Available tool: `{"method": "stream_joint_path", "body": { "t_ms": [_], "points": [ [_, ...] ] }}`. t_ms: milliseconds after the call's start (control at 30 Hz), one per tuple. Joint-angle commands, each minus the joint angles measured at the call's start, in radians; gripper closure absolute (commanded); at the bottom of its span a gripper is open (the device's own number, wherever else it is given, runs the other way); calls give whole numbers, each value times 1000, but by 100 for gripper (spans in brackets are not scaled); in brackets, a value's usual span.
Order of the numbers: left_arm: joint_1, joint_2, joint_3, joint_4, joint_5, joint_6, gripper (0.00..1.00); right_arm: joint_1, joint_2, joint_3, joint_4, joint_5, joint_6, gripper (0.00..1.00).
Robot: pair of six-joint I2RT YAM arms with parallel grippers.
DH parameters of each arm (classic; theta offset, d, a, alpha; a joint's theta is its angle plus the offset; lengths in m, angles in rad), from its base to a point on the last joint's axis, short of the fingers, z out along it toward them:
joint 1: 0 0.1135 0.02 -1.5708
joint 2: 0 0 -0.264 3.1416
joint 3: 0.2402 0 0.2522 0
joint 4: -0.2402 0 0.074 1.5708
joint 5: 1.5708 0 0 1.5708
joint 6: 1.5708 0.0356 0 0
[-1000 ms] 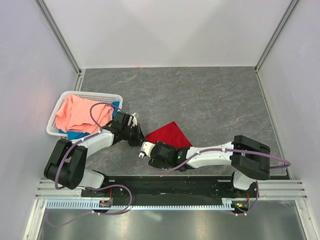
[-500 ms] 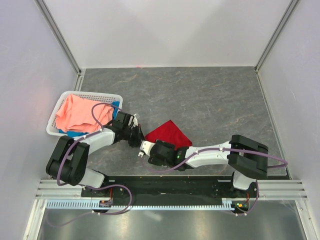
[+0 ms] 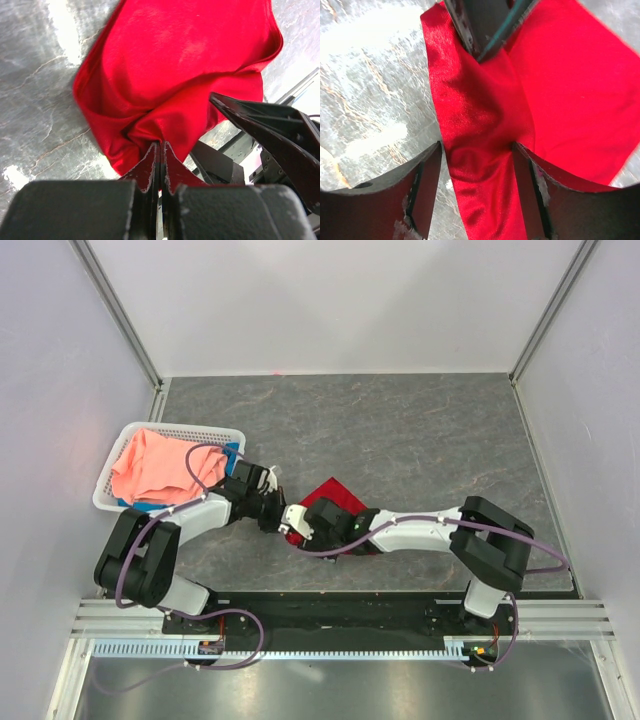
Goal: Fold the napkin, place the utensils inside, and roll it up
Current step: Roll the napkin with the utensil
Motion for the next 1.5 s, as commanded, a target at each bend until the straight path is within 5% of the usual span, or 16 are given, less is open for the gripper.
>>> {"method": "stream_joint_path", "body": {
  "t_ms": [0, 767, 1467],
  "points": [
    [-2, 16, 48, -6, 57, 63, 98, -53, 120, 73, -188, -215, -34, 34],
    [9, -67, 32, -88, -123, 36, 98, -63, 50, 142, -213, -96, -175, 21],
    [21, -59, 9, -89, -150, 47, 98, -99, 168, 257, -179, -237, -198, 16]
  ]
}}
